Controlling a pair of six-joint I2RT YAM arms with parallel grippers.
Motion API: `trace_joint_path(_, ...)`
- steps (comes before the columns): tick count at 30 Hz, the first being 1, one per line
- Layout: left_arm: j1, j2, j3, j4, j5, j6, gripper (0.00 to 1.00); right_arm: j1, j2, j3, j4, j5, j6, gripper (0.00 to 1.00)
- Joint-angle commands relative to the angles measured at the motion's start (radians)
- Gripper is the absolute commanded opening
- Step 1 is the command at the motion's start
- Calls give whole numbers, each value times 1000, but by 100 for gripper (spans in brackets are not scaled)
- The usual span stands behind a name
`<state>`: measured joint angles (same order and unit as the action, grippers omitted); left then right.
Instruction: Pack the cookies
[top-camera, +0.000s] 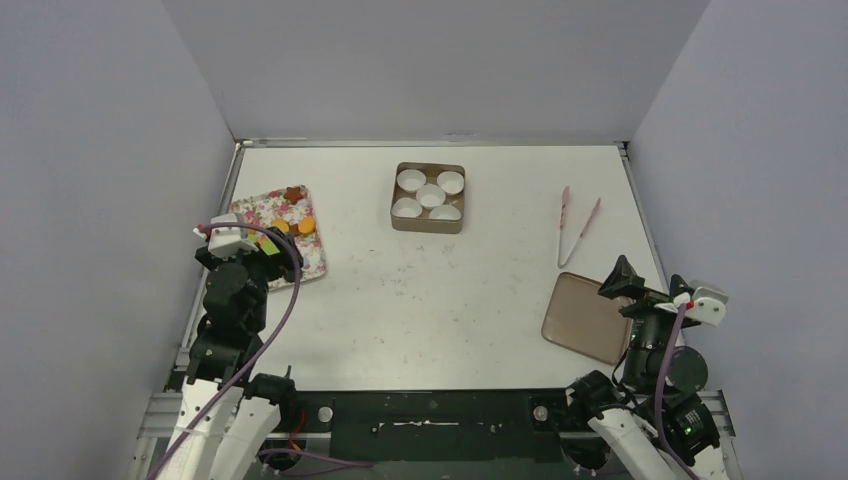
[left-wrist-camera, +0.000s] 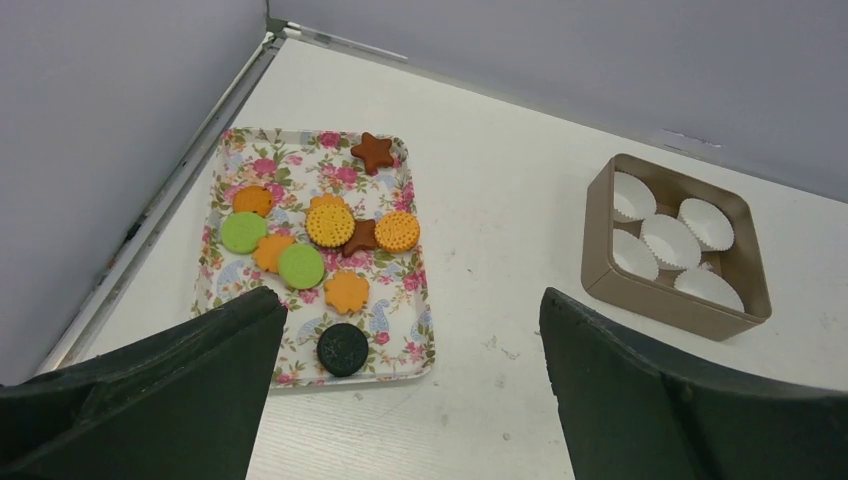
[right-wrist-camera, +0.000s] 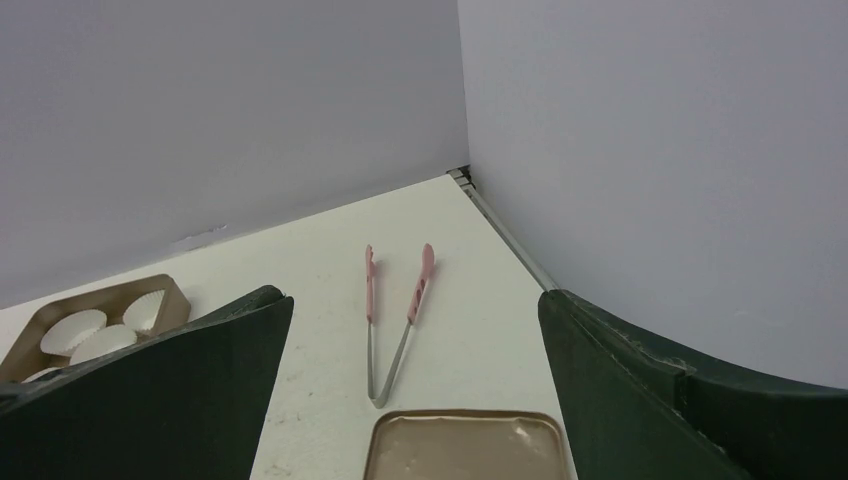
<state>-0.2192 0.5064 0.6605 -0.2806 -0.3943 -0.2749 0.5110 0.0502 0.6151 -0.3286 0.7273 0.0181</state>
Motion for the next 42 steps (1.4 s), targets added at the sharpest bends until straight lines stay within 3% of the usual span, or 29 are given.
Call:
trace_joint_path(1,14,14,11,69,75,-9,97,-2,-21,-2,38,7,-10,100)
trace_joint_path(8,37,63,8,104,139,-9,97,-2,-46,-15,46,38,-11,100)
trace_joint_path(14,61,193,46,134,194,-14,97,-2,-45,-15,38,32,-10,100)
trace_joint_path(20,57,447,147,151,259,-50,97,-6,-45,-10,25,28,-10,100)
trace_joint_path(27,1,814,367,73,317,-104,97,-13,-46,-17,29,12,-30,100)
trace_joint_path(30,-48,944,469,32,276,-113,97,-16,-46,-20,32,1,-39,100)
trace_joint_path(34,-119,1096,588,8,121,-144,97,-19,-46,-27,42,6,-44,100)
trace_joint_path(38,-159,1202,639,103,150,-184,97,-20,-44,-31,43,0,-46,100)
trace_joint_path(42,-196,1339,758,84,142,-169,97,-20,-46,-28,39,-2,-44,100)
